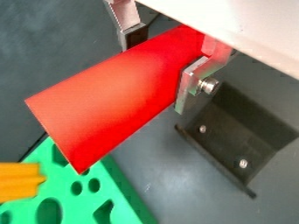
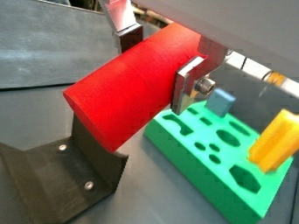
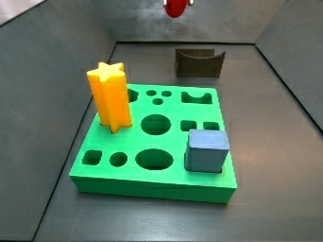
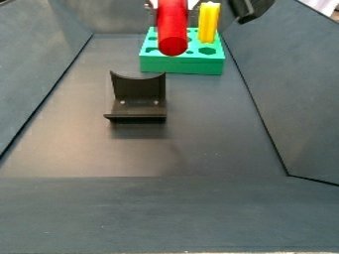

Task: Pick up the round object. Move up. Place the round object on the fixture. Regrasp the round object. Move to above the board. Insert the round object.
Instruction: Place the round object on the fixture.

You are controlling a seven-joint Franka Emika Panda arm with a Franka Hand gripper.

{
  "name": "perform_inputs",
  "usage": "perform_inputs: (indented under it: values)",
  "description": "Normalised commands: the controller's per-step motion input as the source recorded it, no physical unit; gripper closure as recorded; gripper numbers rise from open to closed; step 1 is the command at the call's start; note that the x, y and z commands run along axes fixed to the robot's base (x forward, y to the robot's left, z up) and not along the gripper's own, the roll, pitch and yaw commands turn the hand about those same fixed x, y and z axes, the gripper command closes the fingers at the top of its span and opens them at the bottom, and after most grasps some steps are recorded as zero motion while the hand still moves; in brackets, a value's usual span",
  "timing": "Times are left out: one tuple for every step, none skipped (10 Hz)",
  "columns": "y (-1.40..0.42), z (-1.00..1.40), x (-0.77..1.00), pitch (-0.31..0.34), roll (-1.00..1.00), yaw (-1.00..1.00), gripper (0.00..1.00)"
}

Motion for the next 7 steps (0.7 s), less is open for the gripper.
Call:
perform_inputs:
  values:
    - [0.05, -0.03, 1.00, 0.073, -0.50, -0.12, 1.00]
    - [0.05, -0.03, 0.97, 0.058, -0.35, -0.12, 1.00]
    - [0.04, -0.02, 0.87, 0.039, -0.21, -0.11, 1.00]
    - [0.03, -0.02, 0.78, 0.019, -0.17, -0.10, 1.00]
    - [0.03, -0.02, 0.68, 0.012, -0.17, -0.08, 1.00]
    - [0.03, -0.02, 0.57, 0.017, -0.17, -0.06, 1.00]
    - [0.03, -0.02, 0.49, 0.021, -0.16, -0.05, 1.00]
